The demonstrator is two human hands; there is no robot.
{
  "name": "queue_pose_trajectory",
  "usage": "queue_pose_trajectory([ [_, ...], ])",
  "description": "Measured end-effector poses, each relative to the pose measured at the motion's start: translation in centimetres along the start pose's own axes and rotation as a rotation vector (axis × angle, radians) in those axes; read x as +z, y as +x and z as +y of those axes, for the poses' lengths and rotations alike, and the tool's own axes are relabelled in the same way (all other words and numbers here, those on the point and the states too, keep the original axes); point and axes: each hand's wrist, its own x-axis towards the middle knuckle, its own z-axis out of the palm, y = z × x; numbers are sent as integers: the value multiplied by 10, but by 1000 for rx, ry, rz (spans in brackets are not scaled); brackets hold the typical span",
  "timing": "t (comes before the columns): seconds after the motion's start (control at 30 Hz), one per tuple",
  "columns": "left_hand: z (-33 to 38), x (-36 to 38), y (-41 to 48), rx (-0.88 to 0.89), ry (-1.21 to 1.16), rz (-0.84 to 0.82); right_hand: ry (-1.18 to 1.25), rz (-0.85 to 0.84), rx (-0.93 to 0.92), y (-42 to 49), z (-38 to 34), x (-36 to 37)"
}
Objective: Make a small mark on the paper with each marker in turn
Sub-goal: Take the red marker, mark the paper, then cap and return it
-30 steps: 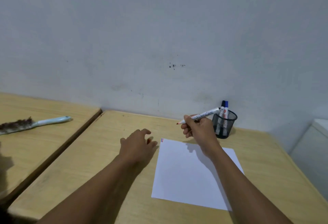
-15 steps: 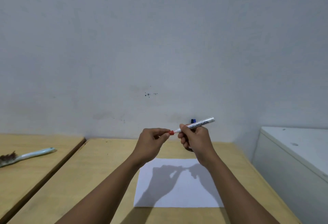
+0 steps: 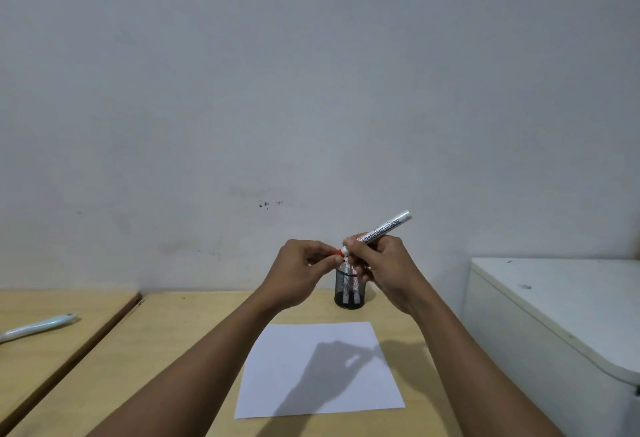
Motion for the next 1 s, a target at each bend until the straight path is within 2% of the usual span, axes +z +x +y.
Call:
queue_pose_trajectory([
  [0.1, 1, 3, 2, 34, 52, 35, 19, 10, -7, -1, 0, 2],
  [0.33, -3, 13, -2, 160, 270, 155, 38, 173, -10, -4, 11, 14],
  [0.47, -2, 18, 6, 173, 478, 138, 101, 243, 74, -2, 17, 11],
  [0.57, 4, 14, 17, 146, 605, 168, -93, 403, 76, 2, 18, 1],
  [0.63, 7, 12, 25, 149, 694, 189, -345, 528, -77, 5, 20, -9],
  [0.7, 11, 11, 33, 175, 766, 188, -568, 460, -253, 7, 21, -17],
  [0.8, 17, 14, 46, 232, 798, 160, -871, 279, -358, 16, 23, -24],
  [0.87, 22, 17, 56, 258, 794, 150, -879, 256, -402, 26, 20, -27],
  [1.0, 27, 20, 78, 296, 769, 164, -727, 280, -418, 50, 20, -32],
])
